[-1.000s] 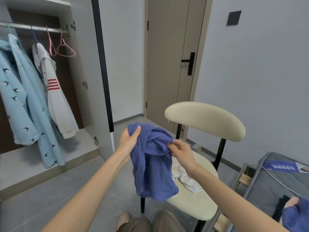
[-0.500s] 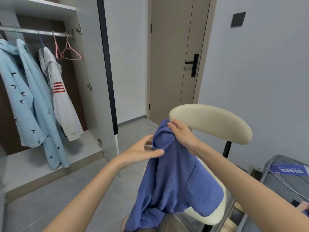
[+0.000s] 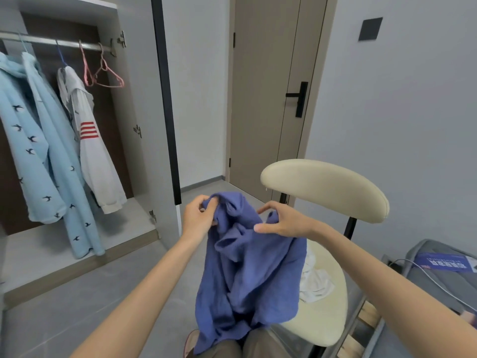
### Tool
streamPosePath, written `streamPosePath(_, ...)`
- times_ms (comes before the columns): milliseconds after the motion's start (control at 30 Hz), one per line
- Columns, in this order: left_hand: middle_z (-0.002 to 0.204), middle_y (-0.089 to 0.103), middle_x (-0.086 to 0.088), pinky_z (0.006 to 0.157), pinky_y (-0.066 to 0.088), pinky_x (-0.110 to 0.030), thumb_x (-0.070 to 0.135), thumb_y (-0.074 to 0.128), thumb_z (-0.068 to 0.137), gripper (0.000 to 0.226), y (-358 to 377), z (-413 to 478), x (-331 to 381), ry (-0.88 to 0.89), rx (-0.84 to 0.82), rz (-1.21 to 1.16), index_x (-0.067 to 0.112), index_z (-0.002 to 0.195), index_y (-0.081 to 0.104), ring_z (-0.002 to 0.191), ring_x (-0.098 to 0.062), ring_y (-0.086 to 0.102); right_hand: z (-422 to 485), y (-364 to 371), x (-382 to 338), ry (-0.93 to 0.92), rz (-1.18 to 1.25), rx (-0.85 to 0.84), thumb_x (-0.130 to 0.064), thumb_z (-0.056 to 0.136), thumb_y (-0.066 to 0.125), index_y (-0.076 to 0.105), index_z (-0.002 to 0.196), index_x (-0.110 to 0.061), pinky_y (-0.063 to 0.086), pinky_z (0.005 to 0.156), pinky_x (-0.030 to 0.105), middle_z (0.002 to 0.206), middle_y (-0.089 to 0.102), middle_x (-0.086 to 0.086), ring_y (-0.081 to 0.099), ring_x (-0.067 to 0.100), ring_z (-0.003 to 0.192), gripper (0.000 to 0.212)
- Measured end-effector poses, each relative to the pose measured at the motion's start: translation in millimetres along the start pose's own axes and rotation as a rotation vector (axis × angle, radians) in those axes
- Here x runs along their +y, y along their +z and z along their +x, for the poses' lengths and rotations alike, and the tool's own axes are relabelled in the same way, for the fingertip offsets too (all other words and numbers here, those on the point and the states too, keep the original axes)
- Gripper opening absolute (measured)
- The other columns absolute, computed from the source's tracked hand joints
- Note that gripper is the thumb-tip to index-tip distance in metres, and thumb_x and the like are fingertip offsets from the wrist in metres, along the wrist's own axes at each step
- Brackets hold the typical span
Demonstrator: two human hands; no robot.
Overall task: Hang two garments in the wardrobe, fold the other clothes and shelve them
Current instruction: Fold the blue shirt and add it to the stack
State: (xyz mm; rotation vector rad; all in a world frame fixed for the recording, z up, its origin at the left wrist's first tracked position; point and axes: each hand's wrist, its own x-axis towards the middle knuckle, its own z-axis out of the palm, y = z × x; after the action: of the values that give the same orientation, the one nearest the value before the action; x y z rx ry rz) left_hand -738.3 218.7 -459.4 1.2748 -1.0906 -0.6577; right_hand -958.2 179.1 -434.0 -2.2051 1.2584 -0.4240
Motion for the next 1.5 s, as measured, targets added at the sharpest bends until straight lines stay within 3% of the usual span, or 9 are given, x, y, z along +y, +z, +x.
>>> streamPosePath(167, 0.063, 0.052, -0.002, 0.061, 0.051, -0.033, 0.023, 0.052, 0.097, 0.026, -33, 14, -9, -0.03, 0.279, -0.012, 0.016, 0.073, 0.047, 0.046, -0.001, 0.057, -2, -14, 24, 0.028, -0.172, 0.033, -0.028, 0.081, 0.073, 0.071, 0.085, -0.013, 0.05, 0.084, 0.036, 0.09, 0.07, -0.003, 0.063, 0.019, 0.09, 0.016)
streamPosePath(333, 0.094, 0.055, -0.007, 0.079, 0.055, -0.041, 0.016, 0.047, 0.099, 0.01, -48, 19, -26, -0.146, 0.392, -0.074, 0.006, 0.102, 0.048, 0.093, -0.034, 0.062, -1, -16, 24, 0.01, -0.036, 0.228, -0.02, 0.085, 0.068, 0.072, 0.08, -0.011, 0.05, 0.084, 0.031, 0.084, 0.071, -0.004, 0.062, 0.014, 0.084, 0.011)
streamPosePath(433, 0.132, 0.044, -0.015, 0.101, 0.043, -0.041, 0.004, 0.05, 0.094, 0.04, -41, 16, -35, -0.224, 0.319, 0.094, 0.004, 0.132, 0.037, 0.119, -0.034, 0.049, 1, -13, 5, -0.079, 0.152, 0.271, -0.017, 0.085, 0.068, 0.07, 0.077, -0.016, 0.045, 0.081, 0.021, 0.085, 0.069, -0.005, 0.059, 0.008, 0.082, 0.009)
streamPosePath(667, 0.159, 0.009, 0.001, 0.116, 0.008, -0.032, 0.015, 0.075, 0.077, 0.091, -7, -14, -35, 0.115, -0.871, 0.69, 0.027, 0.149, 0.02, 0.145, -0.018, 0.006, 3, -4, -30, -0.179, 0.215, -0.014, -0.035, 0.082, 0.073, 0.07, 0.079, -0.032, 0.039, 0.08, 0.002, 0.089, 0.069, -0.015, 0.06, -0.005, 0.086, 0.005)
streamPosePath(767, 0.159, 0.004, 0.005, 0.118, 0.006, -0.036, 0.017, 0.073, 0.08, 0.066, 5, -22, -48, 0.078, -1.049, 0.775, 0.018, 0.138, 0.041, 0.146, -0.017, -0.005, 3, -5, -30, -0.208, 0.218, -0.107, -0.041, 0.08, 0.074, 0.069, 0.078, -0.031, 0.037, 0.069, 0.003, 0.071, 0.058, -0.001, 0.049, 0.007, 0.064, 0.011)
streamPosePath(867, 0.143, 0.043, -0.002, 0.109, 0.025, -0.027, 0.005, 0.071, 0.078, 0.036, 15, -29, -54, 0.042, -1.125, 0.625, 0.004, 0.112, 0.059, 0.135, -0.015, 0.032, 1, -10, -25, -0.212, 0.189, -0.126, -0.052, 0.074, 0.073, 0.069, 0.081, -0.03, 0.035, 0.071, 0.014, 0.071, 0.047, 0.017, 0.038, 0.018, 0.065, 0.023)
streamPosePath(1000, 0.086, 0.056, 0.0, 0.081, 0.04, -0.021, -0.002, 0.067, 0.078, 0.024, 23, -34, -53, -0.029, -1.128, 0.556, 0.016, 0.08, 0.051, 0.086, -0.015, 0.055, -2, -17, -16, -0.186, 0.217, -0.088, -0.056, 0.07, 0.073, 0.068, 0.079, -0.032, 0.035, 0.077, 0.013, 0.07, 0.048, 0.004, 0.037, 0.02, 0.065, 0.026)
streamPosePath(1167, 0.126, 0.049, 0.008, 0.091, 0.041, -0.018, 0.011, 0.069, 0.084, 0.068, 32, -41, -58, -0.061, -1.161, 0.474, 0.022, 0.139, 0.032, 0.112, -0.01, 0.049, 1, -14, -17, -0.156, 0.233, -0.085, -0.063, 0.065, 0.072, 0.068, 0.083, -0.031, 0.037, 0.083, 0.025, 0.08, 0.044, 0.008, 0.032, 0.025, 0.072, 0.037)
streamPosePath(1500, 0.093, 0.058, 0.01, 0.081, 0.041, -0.021, 0.033, 0.076, 0.078, 0.02, -5, -14, -80, 0.08, -0.651, 0.542, 0.025, 0.086, 0.06, 0.093, -0.007, 0.054, 4, -14, -4, -0.139, 0.205, 0.04, -0.036, 0.079, 0.076, 0.068, 0.078, -0.025, 0.035, 0.057, 0.002, 0.053, 0.052, -0.022, 0.044, -0.002, 0.05, 0.014)
